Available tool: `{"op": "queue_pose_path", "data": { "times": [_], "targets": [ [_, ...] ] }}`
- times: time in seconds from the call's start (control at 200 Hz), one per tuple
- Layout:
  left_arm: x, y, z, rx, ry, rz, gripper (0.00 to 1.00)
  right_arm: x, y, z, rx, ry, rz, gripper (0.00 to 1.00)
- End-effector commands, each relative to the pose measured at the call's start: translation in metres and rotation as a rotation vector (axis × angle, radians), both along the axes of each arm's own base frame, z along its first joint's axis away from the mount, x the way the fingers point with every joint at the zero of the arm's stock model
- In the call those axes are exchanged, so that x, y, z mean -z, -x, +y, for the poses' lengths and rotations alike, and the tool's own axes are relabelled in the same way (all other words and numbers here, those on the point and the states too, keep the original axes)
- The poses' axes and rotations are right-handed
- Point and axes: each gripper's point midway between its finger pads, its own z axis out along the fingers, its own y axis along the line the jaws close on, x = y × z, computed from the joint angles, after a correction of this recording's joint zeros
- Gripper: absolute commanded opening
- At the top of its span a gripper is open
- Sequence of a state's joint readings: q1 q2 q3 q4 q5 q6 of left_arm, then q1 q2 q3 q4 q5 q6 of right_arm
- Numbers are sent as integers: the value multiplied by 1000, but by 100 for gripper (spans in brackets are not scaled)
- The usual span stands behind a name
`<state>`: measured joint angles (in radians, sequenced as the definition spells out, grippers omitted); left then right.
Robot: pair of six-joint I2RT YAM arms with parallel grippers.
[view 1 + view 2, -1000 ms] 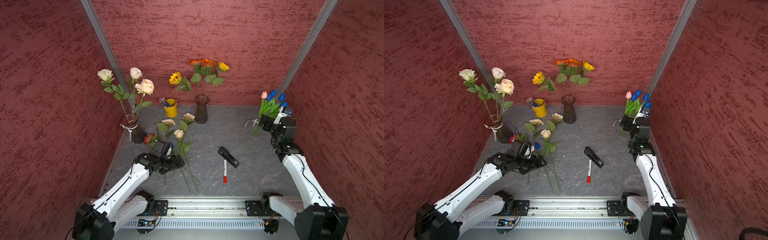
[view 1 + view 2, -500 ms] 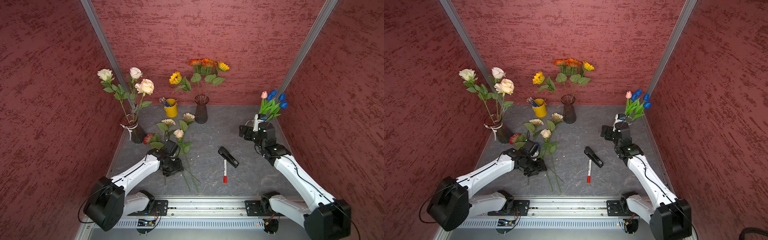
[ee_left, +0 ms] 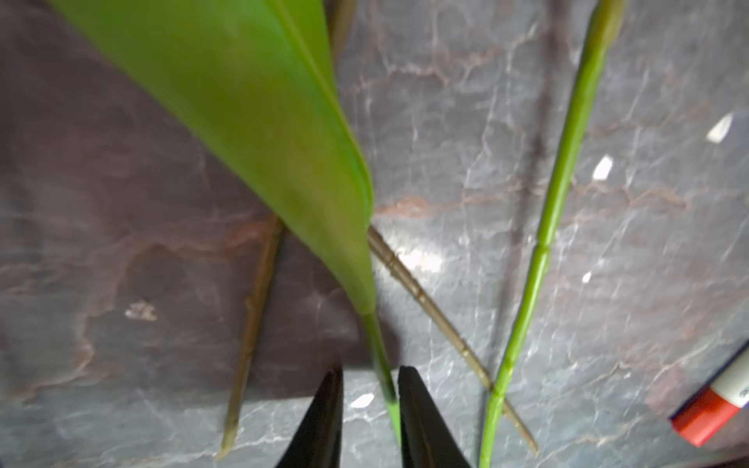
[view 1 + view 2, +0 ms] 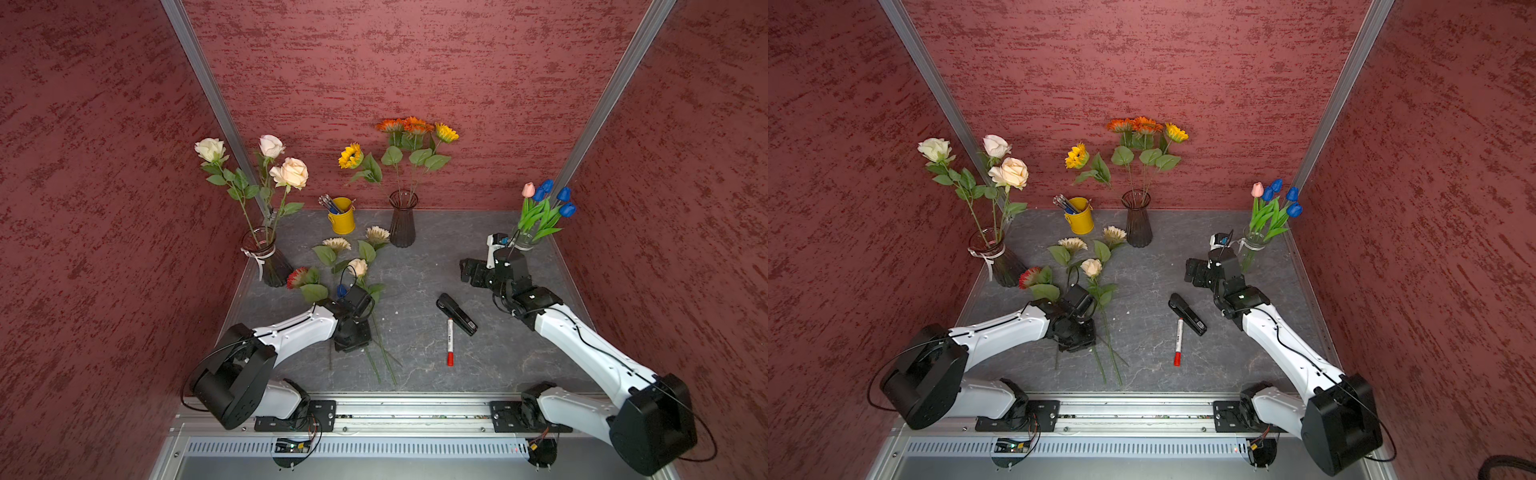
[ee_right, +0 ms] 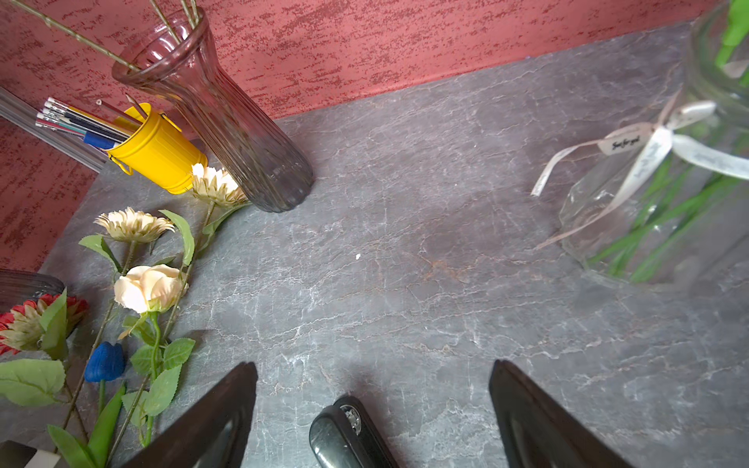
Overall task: Arrange the flowers in different vases according to their variety
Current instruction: Pick up the flower at the center of the board.
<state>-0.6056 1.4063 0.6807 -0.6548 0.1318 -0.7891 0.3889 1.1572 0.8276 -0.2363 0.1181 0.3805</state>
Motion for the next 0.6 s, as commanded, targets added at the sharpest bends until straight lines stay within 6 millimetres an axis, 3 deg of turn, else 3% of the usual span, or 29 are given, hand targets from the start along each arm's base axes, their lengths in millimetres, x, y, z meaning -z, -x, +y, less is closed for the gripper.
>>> {"op": "queue_pose_path", "data": {
  "times": [0.0, 0.135, 0.276, 0.436, 0.596],
  "targets": [
    [9, -6, 11, -23, -96, -13, 23, -3, 4, -3, 21, 3, -12, 94],
    [14, -5, 10, -28, -101, -18, 15, -4, 6, -1, 10, 1, -7, 94],
    [-2, -12, 1, -27, -54, -69, 5, -2, 8, 3, -5, -6, 2, 94],
    [-40, -23, -6, -5, -8, -154, 0, -9, 12, 22, -65, -73, 21, 94],
    [-92, -35, -20, 89, 77, -290, 0, -9, 18, 64, -205, -193, 70, 94]
  ]
}}
